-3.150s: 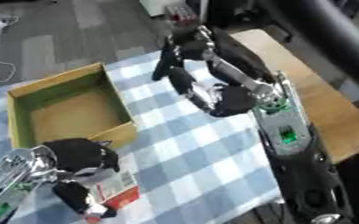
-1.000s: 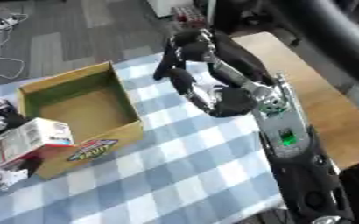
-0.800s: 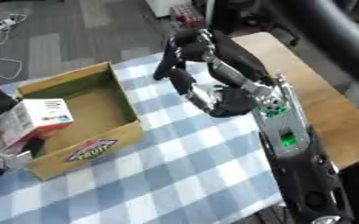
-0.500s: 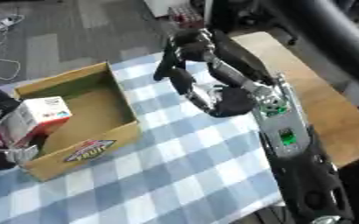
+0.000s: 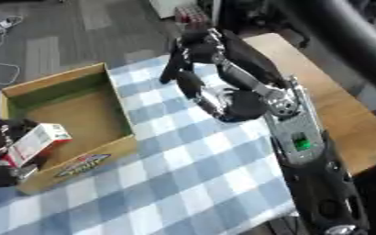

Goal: Pick up objects on the table and place them in the box.

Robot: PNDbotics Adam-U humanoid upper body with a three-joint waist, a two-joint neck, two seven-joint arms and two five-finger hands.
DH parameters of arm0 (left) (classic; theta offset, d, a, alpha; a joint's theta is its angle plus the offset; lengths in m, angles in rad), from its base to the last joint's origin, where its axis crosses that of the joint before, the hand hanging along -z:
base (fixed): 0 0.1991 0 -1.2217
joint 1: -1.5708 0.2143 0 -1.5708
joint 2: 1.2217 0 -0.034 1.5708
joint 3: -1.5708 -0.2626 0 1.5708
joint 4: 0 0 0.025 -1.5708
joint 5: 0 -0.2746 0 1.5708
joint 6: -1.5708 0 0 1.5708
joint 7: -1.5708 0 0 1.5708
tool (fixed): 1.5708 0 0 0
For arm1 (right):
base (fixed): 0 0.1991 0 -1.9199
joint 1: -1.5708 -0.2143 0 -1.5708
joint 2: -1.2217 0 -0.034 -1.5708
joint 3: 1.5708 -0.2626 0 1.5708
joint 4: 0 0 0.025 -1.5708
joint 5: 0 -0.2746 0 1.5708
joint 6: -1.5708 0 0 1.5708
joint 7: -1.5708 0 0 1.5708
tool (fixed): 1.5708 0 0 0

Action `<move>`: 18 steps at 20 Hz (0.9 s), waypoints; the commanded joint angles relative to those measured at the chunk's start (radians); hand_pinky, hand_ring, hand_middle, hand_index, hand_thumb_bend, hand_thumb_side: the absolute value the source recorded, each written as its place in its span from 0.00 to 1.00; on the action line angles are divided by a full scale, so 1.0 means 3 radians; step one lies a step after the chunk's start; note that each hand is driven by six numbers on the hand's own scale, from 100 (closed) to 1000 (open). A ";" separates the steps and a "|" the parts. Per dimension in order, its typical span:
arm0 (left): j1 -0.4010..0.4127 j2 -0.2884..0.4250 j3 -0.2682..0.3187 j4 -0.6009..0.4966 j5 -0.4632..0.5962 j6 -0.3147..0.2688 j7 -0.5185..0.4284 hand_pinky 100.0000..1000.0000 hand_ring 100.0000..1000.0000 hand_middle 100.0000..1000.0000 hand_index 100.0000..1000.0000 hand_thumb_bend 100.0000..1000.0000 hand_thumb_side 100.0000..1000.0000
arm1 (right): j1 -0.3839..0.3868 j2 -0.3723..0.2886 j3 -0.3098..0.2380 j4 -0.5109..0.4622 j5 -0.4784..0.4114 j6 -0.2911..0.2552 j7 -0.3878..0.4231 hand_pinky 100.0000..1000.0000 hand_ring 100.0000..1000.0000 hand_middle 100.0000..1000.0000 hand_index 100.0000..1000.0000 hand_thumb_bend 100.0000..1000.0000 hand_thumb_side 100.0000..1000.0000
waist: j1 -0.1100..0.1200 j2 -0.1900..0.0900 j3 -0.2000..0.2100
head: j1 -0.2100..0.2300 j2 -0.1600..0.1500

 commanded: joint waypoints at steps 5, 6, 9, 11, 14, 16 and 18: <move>0.0001 0.0133 0.0194 -0.0831 0.0579 0.0243 0.0371 0.89 0.85 0.89 0.93 0.08 1.00 | -0.0031 -0.0046 -0.0008 -0.0045 -0.0018 0.0001 0.0005 0.32 0.28 0.42 0.59 0.00 1.00 | -0.0005 -0.0036 0.0024 | -0.0008 -0.0012; 0.0001 0.0146 0.0215 -0.0892 0.0630 0.0306 0.0391 0.88 0.85 0.89 0.93 0.08 1.00 | -0.0029 -0.0047 -0.0009 -0.0045 -0.0018 0.0002 0.0005 0.32 0.28 0.42 0.59 0.00 1.00 | -0.0005 -0.0037 0.0025 | -0.0008 -0.0012; 0.0040 0.0166 0.0344 -0.1131 0.0838 0.0498 0.0546 0.74 0.76 0.81 0.87 0.08 1.00 | -0.0027 -0.0045 -0.0016 -0.0045 -0.0016 0.0005 0.0000 0.32 0.28 0.42 0.58 0.00 1.00 | -0.0008 -0.0036 0.0034 | -0.0015 -0.0012; 0.0152 0.0181 0.0484 -0.1430 0.1231 0.0693 0.0843 0.55 0.62 0.70 0.79 0.06 1.00 | -0.0027 -0.0043 -0.0029 -0.0045 -0.0012 0.0009 -0.0010 0.31 0.28 0.42 0.58 0.00 1.00 | -0.0009 -0.0029 0.0046 | -0.0032 -0.0012; 0.0355 0.0245 0.0685 -0.1878 0.1822 0.0843 0.1377 0.28 0.43 0.55 0.68 0.06 1.00 | -0.0022 -0.0049 -0.0046 -0.0045 0.0006 0.0014 -0.0027 0.31 0.28 0.42 0.59 0.00 1.00 | -0.0012 -0.0021 0.0071 | -0.0071 -0.0012; 0.0486 0.0224 0.0797 -0.1957 0.2110 0.0669 0.1788 0.20 0.35 0.47 0.64 0.06 1.00 | -0.0010 -0.0056 -0.0066 -0.0045 0.0023 0.0022 -0.0046 0.31 0.28 0.42 0.59 0.00 1.00 | -0.0022 -0.0018 0.0097 | -0.0095 -0.0012; 0.0609 0.0138 0.0905 -0.1976 0.2277 0.0437 0.2103 0.16 0.31 0.43 0.61 0.10 1.00 | 0.0011 -0.0066 -0.0093 -0.0045 0.0045 0.0033 -0.0073 0.31 0.28 0.42 0.58 0.00 1.00 | -0.0039 -0.0017 0.0133 | -0.0083 -0.0012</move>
